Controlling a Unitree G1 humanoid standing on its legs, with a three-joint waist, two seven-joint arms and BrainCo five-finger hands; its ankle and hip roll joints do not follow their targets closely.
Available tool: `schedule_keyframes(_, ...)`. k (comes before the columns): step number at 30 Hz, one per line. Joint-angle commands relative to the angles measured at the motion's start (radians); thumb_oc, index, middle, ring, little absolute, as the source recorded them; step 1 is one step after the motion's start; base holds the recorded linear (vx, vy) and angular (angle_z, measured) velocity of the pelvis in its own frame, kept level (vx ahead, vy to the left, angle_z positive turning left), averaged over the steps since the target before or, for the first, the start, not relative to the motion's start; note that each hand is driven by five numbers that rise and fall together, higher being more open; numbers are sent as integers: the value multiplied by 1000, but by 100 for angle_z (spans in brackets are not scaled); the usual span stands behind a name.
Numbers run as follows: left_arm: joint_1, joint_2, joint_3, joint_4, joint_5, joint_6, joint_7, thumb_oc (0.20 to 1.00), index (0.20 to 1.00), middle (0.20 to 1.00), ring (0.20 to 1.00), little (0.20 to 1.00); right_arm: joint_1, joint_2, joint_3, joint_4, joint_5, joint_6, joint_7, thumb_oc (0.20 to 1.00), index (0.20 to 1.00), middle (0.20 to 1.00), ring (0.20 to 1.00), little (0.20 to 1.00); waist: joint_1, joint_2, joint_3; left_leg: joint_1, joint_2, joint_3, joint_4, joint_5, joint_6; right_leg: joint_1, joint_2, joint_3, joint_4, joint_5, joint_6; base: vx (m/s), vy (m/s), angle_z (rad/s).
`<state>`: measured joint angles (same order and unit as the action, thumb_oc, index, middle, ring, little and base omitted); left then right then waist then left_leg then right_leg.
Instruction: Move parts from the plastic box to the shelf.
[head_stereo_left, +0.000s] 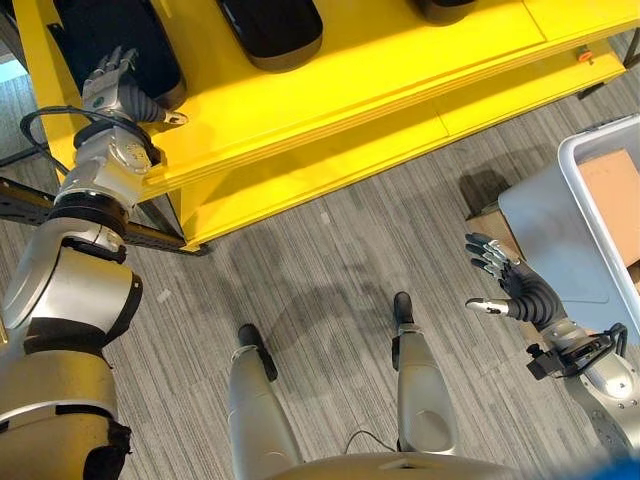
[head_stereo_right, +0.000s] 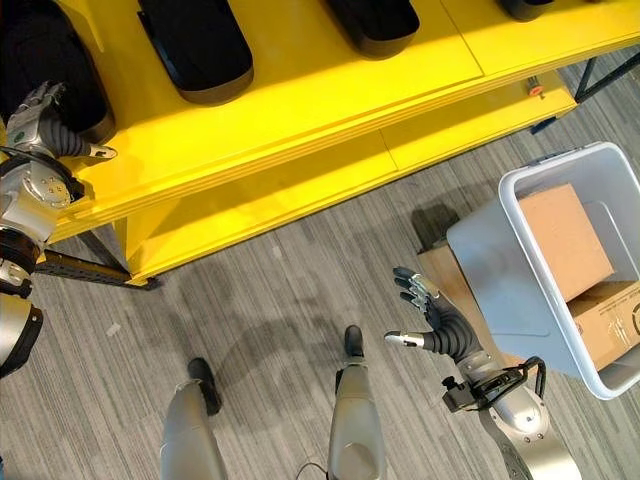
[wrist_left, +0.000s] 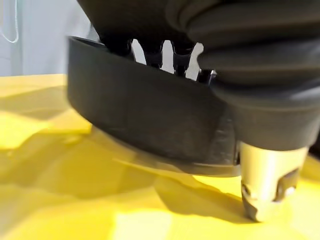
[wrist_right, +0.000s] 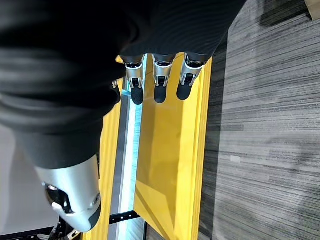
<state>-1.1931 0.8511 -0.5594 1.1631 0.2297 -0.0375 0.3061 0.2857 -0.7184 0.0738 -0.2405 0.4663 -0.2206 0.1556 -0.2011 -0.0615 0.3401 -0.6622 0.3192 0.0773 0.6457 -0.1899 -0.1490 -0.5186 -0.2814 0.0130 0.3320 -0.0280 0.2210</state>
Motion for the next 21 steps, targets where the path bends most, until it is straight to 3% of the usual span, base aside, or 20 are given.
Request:
schedule_keyframes(1,10,67,20,35,47,9,-12,1000,1000,1000,1000,1000,0,-18,-82,-21,20,-26,6,1000,1000,1000,1000,1000,15,-13,-14,22,14,-52,-83,124,-18,-21,-44,46,113,17,8,0,0,0)
schedule_keyframes(11,22,94,30,34,55,11,-21,1000,1000,1000,1000,1000,2,-20,-87,-16,22,-21,13,1000,1000,1000,1000,1000,21,-7,-16,32,11,-54,-85,125,-19,-13,-46,45,119,14,8,0,0,0)
schedule_keyframes(21,-31,150,-27,-63,86,-10,20,1000,1000,1000,1000,1000,-41,-20,-64,-3,10,-35,3,1000,1000,1000,1000,1000,32,9,-24,81,7,-51,-102,125,-23,35,-52,43,111,10,11,0,0,0)
